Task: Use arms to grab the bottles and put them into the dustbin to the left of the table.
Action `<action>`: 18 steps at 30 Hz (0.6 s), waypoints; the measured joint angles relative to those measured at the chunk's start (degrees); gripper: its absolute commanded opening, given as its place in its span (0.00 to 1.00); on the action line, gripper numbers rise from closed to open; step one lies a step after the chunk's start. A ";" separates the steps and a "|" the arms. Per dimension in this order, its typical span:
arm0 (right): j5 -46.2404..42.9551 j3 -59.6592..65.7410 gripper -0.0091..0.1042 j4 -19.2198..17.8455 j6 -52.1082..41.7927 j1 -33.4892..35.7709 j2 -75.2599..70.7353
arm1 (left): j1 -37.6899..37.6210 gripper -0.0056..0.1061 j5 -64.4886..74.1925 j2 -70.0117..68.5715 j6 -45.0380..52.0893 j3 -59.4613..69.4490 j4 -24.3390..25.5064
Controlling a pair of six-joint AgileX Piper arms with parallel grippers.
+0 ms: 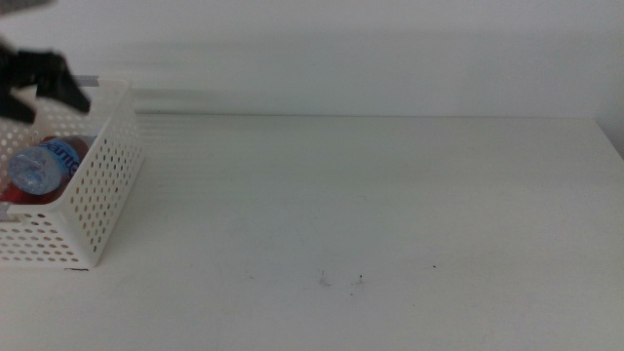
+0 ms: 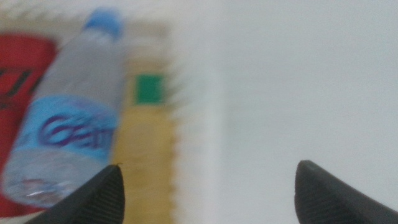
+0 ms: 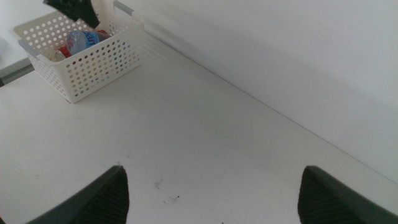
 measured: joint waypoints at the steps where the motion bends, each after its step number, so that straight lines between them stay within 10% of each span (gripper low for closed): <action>1: 0.00 0.00 0.90 0.00 0.00 0.00 0.00 | -0.52 0.89 0.17 -1.39 0.48 0.00 -1.66; 18: 0.00 0.00 0.90 0.00 0.00 0.00 0.00 | -23.81 0.89 -21.33 -34.40 1.53 18.56 -4.70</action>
